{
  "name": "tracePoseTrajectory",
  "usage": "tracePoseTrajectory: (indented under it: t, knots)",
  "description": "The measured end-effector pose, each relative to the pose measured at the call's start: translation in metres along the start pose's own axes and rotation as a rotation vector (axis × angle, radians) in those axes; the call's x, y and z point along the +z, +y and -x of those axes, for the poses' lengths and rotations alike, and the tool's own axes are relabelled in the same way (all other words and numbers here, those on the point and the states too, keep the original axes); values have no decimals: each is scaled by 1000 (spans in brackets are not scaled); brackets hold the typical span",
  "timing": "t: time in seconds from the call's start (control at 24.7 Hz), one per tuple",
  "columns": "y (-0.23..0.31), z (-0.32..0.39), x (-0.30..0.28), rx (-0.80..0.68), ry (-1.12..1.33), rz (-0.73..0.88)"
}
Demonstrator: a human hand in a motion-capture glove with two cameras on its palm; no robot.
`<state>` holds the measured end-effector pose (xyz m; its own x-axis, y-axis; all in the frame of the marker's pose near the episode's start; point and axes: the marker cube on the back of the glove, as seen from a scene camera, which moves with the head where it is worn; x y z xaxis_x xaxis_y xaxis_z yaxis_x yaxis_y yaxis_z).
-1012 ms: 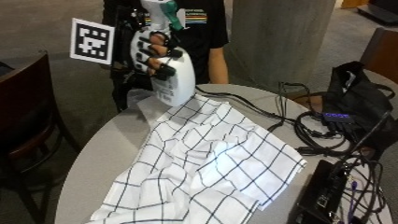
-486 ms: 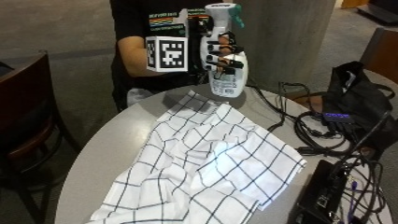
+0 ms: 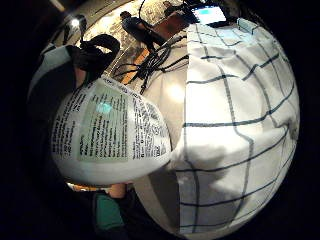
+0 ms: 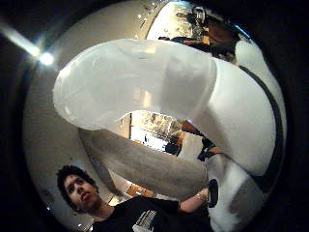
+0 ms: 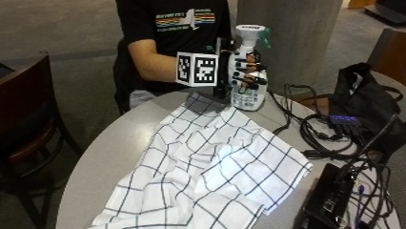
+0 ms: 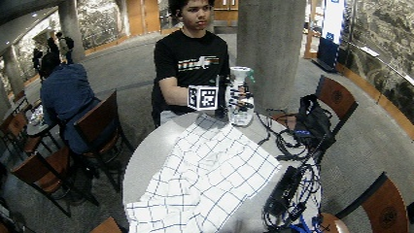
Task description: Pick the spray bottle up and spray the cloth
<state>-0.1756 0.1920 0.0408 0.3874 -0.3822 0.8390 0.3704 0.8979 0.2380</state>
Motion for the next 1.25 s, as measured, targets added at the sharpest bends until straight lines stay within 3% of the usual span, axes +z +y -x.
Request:
tracePoseTrajectory:
  t: [0.53, 0.97, 1.25]
  knots:
    - [19, -9, -12, -25, 75, 89]
    - [84, -31, -135, -53, 579, -265]
    - [125, -48, -174, -67, 730, -370]
